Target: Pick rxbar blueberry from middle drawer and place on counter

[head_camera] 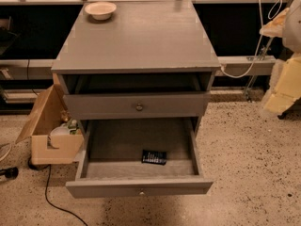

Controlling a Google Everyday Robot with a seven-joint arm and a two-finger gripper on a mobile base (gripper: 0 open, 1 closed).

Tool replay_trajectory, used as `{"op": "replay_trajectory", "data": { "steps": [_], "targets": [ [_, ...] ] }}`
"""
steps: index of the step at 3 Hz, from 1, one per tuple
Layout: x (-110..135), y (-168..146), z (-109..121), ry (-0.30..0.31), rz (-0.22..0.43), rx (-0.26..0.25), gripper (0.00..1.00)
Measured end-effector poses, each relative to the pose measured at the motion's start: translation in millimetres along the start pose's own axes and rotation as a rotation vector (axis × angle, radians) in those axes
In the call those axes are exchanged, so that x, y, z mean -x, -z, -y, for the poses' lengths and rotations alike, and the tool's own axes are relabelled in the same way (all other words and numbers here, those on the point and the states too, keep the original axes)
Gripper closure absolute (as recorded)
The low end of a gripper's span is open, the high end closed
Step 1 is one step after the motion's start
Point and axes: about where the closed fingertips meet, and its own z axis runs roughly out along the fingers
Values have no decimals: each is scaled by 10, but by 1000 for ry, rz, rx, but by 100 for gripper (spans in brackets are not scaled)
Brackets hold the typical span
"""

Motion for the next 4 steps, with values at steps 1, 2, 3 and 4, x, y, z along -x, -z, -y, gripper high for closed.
{"op": "replay_trajectory", "data": {
  "steps": [1, 2, 3, 4],
  "targets": [
    [5, 0, -1, 0, 1, -1, 0],
    [100, -185, -70, -1, 30, 27, 0],
    [333, -566, -237, -15, 92, 89, 0],
    [333, -566, -237, -15, 92, 89, 0]
  ]
}}
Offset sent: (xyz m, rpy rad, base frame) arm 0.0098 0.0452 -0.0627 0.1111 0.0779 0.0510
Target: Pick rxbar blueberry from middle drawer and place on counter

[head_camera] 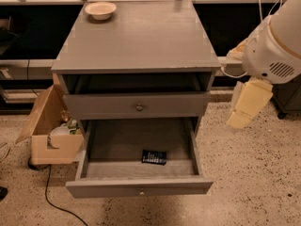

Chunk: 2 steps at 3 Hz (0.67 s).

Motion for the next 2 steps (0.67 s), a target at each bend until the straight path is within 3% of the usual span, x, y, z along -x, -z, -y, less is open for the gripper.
{"op": "replay_trajectory", "data": {
  "steps": [1, 2],
  "targets": [
    [-57, -265, -81, -18, -2, 49, 0],
    [-85, -934, -331, -34, 93, 136, 0]
  ]
}}
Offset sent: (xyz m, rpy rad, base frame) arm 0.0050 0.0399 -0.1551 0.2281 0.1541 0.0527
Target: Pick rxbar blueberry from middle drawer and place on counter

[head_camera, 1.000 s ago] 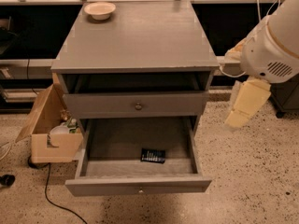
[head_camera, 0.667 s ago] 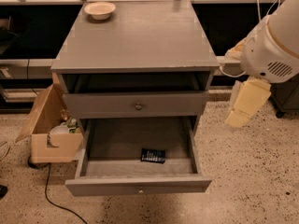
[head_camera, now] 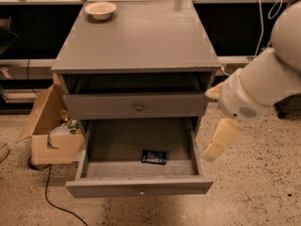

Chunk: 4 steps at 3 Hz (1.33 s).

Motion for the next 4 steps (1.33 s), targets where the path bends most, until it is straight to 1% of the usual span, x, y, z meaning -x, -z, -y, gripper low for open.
{"op": "replay_trajectory", "data": {
  "steps": [1, 2, 3, 4],
  "targets": [
    [-32, -443, -68, -10, 115, -6, 0],
    [13, -443, 24, -9, 136, -49, 0],
    [12, -442, 19, -9, 135, -48, 0],
    [-118, -686, 110, -20, 108, -50, 0]
  ]
}}
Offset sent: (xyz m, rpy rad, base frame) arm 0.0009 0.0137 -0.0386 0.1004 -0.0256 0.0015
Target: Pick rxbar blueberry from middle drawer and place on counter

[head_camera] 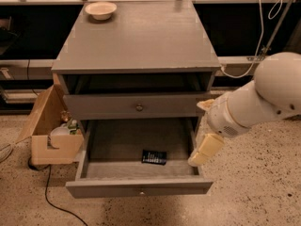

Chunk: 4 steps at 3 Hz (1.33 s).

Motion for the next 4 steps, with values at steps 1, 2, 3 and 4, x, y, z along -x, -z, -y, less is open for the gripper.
{"op": "replay_trajectory", "data": {
  "steps": [1, 2, 3, 4],
  "targets": [
    [-259, -417, 216, 10, -26, -6, 0],
    [-522, -830, 449, 2, -15, 10, 0],
    [-706, -1268, 597, -20, 10, 59, 0],
    [-800, -1790, 635, -38, 37, 114, 0]
  ]
}}
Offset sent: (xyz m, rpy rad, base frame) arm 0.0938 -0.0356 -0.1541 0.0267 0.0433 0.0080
